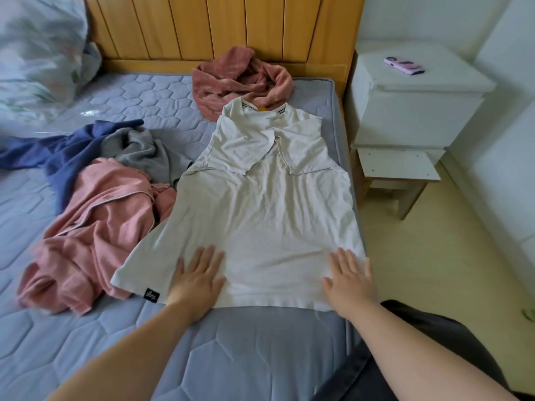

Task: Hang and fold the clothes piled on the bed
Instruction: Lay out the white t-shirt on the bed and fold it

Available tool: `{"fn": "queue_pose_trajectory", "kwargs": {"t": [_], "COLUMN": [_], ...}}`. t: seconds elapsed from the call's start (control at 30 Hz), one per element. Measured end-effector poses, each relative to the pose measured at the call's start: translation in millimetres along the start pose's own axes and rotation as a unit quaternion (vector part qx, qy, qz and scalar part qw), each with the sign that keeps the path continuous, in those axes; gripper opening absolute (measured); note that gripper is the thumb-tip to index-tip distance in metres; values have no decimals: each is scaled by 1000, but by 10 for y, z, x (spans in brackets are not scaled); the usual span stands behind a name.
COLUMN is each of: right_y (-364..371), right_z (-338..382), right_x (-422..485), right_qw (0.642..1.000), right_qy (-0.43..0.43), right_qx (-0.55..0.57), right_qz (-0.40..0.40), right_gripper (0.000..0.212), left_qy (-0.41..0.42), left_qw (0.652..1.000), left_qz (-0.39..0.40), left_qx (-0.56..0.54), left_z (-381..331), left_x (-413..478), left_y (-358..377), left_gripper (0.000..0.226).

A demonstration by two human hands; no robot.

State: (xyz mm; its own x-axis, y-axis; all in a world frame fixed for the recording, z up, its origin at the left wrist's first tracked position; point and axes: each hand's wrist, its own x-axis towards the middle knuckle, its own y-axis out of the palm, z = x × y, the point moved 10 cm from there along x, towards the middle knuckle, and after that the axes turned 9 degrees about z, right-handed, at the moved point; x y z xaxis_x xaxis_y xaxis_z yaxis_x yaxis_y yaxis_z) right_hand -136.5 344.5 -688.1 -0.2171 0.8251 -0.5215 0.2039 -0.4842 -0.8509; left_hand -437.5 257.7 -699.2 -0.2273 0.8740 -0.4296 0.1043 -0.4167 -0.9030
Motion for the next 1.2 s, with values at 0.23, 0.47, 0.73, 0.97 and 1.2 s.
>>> {"fn": "queue_pose_trajectory", "kwargs": {"t": [0.23,0.47,0.73,0.97,1.2], "right_y": [-428,-276,-983,-1456,-1930], "right_z": [276,59,76,397,577], "right_x": [-32,297,774,1539,2240], "right_qw": [998,999,998,994,987], "right_qy": [-26,17,6,-86,-117], "right_qx": [0,-15,14,16,23], "right_qz": [-54,36,-62,-66,-104], "right_gripper": [57,58,59,61,60], "left_qy": [14,7,6,-15,-44], "left_qw": [995,1000,995,995,989], "left_qz": [-73,30,-35,-48,-93], "left_qx": [-67,2,-98,-83,-108], "left_z": [-331,-661,-1073,-931,-699], "left_x": [28,393,1003,1774,2567], "left_y": [-595,-342,-1169,-1441,-1621], "left_gripper": [57,58,58,61,62]}}
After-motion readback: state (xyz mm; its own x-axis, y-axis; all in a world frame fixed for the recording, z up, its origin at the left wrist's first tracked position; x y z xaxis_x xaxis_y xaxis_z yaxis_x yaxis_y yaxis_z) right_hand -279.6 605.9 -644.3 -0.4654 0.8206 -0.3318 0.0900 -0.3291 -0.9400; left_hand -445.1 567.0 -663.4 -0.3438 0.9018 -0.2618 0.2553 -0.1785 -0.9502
